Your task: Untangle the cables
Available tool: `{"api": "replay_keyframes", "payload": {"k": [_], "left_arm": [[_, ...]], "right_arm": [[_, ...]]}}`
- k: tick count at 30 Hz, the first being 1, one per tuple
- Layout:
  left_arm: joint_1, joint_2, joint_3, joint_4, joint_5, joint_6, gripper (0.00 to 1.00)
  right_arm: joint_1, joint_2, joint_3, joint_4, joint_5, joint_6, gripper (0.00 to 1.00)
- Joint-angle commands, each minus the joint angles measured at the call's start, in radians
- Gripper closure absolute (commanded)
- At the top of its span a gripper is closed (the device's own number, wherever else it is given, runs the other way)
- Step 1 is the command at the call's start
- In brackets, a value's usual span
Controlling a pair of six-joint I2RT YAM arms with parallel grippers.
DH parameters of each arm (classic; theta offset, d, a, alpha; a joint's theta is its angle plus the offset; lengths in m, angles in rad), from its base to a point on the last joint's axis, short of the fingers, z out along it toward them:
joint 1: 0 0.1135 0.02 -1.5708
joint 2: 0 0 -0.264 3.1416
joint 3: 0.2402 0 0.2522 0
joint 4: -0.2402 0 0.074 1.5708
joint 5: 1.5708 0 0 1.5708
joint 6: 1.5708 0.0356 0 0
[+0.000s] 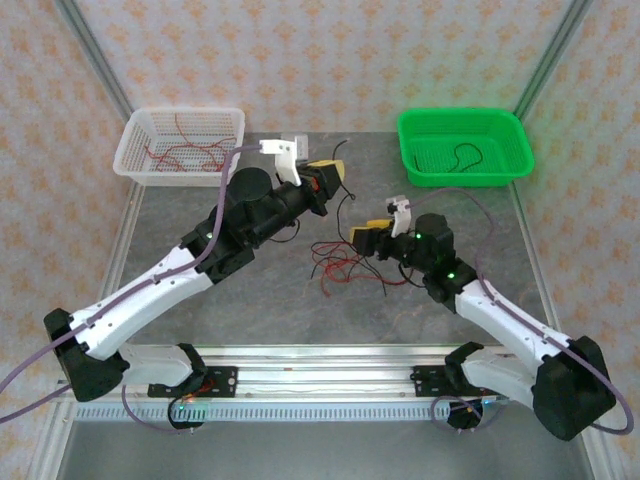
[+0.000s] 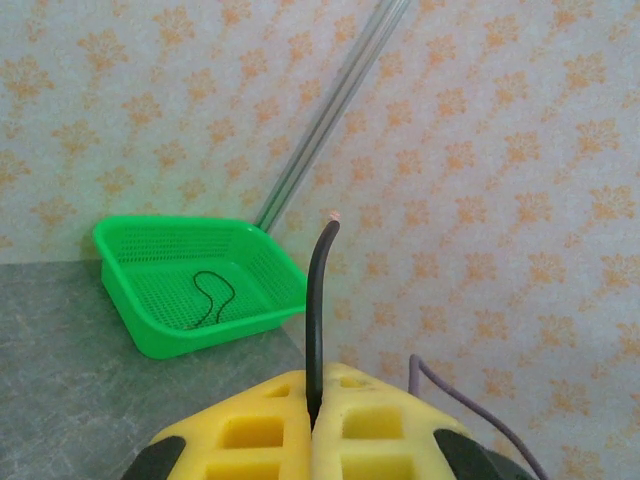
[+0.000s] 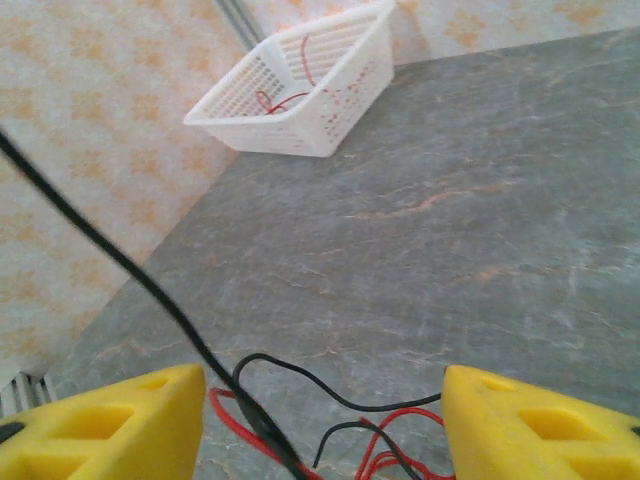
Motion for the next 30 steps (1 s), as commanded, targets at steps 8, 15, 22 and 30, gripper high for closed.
{"api": "replay_keyframes", "payload": {"k": [8, 15, 22, 30], "left_arm": [[-0.007, 0.051, 0.118, -0.057, -0.008, 0.034, 1.00], [-0.006, 0.062, 0.164, -0.076, -0.010, 0.050, 1.00], [-0.006, 0.065, 0.284, -0.164, -0.071, 0.118, 1.00], [-0.006, 0.044, 0.405, -0.243, -0.163, 0.202, 1.00]], "right_arm": [[0.092, 0.173, 0.102, 0.073, 0.039, -0.071, 0.36], [0.103, 0.272, 0.111, 0.093, 0.111, -0.031, 0.48], [0.103, 0.326, 0.051, 0.124, 0.192, -0.002, 0.53], [0.103, 0.387, -0.045, 0.186, 0.275, 0.039, 0.52]]}}
